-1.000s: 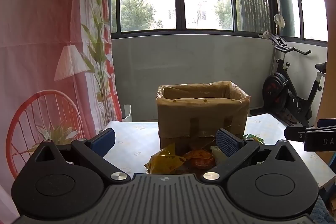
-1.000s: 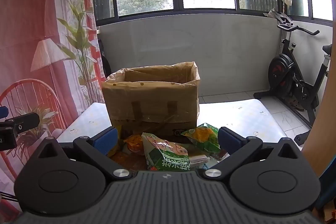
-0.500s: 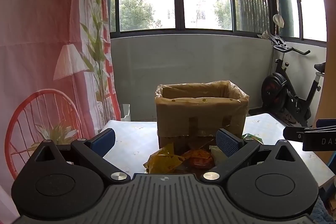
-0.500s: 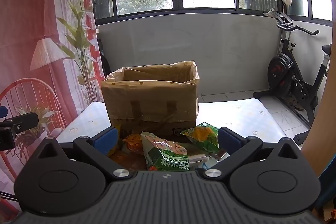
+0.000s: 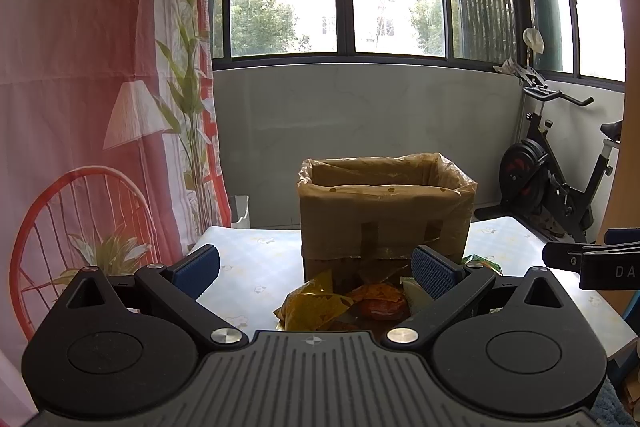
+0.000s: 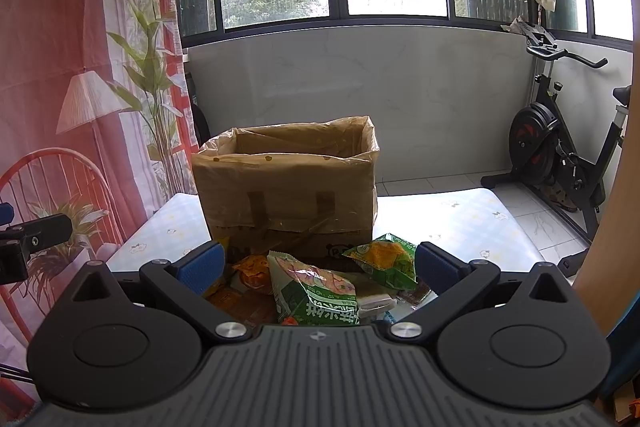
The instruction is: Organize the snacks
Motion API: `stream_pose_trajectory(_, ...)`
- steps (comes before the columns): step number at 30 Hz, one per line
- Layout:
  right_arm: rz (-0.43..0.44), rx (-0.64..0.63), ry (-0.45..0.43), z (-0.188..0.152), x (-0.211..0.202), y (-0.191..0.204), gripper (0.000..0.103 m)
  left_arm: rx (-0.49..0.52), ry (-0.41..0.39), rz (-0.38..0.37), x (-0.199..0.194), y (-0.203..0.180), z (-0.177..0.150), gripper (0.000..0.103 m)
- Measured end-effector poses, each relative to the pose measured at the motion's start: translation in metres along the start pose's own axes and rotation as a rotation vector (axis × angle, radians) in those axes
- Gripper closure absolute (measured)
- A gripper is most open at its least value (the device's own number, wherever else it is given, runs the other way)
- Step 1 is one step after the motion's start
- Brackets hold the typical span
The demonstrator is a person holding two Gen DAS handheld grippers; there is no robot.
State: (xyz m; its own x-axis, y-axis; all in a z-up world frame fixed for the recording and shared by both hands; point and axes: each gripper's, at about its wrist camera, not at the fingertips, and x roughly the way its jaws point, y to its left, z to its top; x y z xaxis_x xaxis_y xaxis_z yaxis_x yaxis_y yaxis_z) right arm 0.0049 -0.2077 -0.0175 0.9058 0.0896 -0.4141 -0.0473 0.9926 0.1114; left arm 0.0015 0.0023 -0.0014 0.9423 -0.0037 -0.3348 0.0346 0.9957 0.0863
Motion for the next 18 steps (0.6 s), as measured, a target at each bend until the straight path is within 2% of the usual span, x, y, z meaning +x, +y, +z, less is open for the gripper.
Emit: stream_pose_trajectory(18,-0.003,-0.001,-0.001,-0.0012,0.0006,0.0006,0.000,-0.003,0.009,-0.003,0.0007,-0.0005,-0.0004,0.000)
